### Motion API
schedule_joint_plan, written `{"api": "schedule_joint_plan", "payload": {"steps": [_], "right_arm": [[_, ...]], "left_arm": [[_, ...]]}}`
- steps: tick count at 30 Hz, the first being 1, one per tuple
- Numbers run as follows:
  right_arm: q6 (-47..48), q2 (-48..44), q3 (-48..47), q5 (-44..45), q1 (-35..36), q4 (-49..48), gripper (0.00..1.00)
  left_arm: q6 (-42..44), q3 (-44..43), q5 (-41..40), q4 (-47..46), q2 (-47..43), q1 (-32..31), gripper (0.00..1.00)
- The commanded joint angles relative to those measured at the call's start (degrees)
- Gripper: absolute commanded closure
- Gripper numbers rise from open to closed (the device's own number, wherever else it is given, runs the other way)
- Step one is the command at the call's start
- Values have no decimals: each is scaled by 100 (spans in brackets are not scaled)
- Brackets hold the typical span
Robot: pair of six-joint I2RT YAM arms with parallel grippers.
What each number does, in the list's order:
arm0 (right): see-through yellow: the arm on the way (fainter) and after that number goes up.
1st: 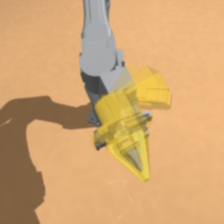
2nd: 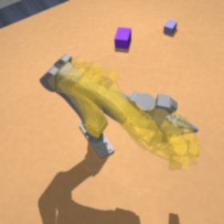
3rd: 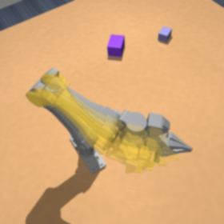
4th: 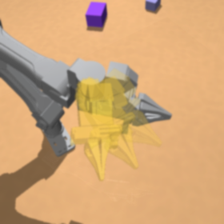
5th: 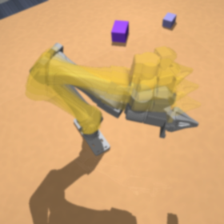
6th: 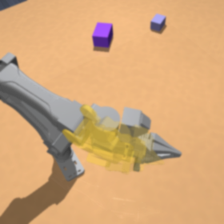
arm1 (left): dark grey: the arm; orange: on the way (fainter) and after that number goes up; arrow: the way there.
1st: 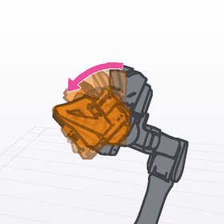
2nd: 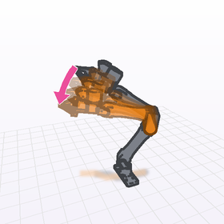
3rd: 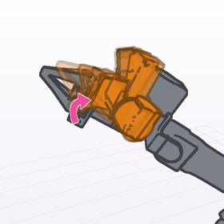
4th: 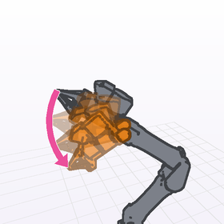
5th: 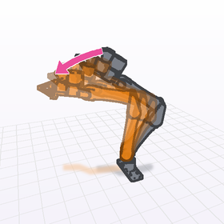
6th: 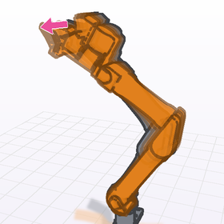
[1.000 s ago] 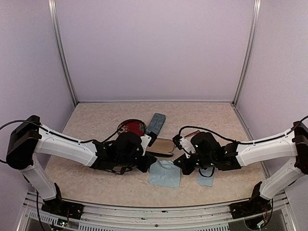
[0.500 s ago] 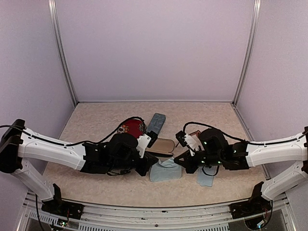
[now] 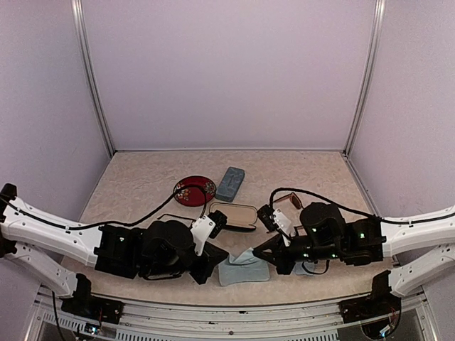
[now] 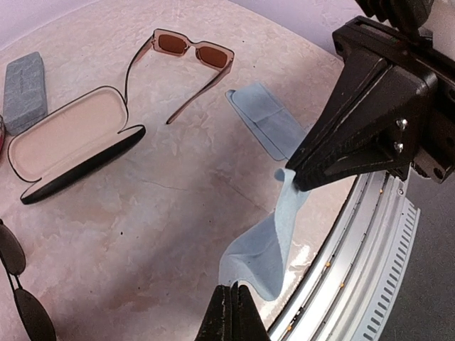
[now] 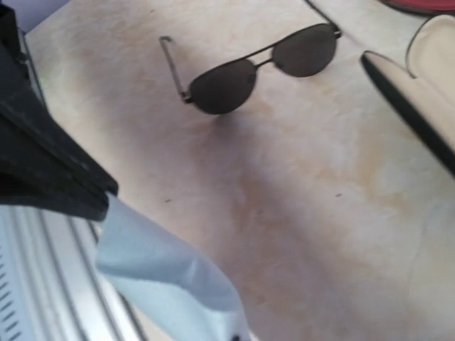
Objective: Organize the sunglasses
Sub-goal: Fold the glasses cleaning cloth at the center of the board.
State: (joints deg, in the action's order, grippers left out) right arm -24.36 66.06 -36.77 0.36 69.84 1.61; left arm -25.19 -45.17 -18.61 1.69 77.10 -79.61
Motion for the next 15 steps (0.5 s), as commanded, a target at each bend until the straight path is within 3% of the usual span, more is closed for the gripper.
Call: {"api": "schedule_joint_plan", "payload": {"steps": [1,7,15], "right_arm": [[-632,-232,212,556,355,167,100],[-1098,-85,491,932,434,24,100],[-1248,300,373,1622,359,144,100]], "left_arm": [[-449,191,-447,295,-160,-271,100],[-559,279,-575,243,99,-203,100],[-240,273,-188,-187,557,395,100]]}}
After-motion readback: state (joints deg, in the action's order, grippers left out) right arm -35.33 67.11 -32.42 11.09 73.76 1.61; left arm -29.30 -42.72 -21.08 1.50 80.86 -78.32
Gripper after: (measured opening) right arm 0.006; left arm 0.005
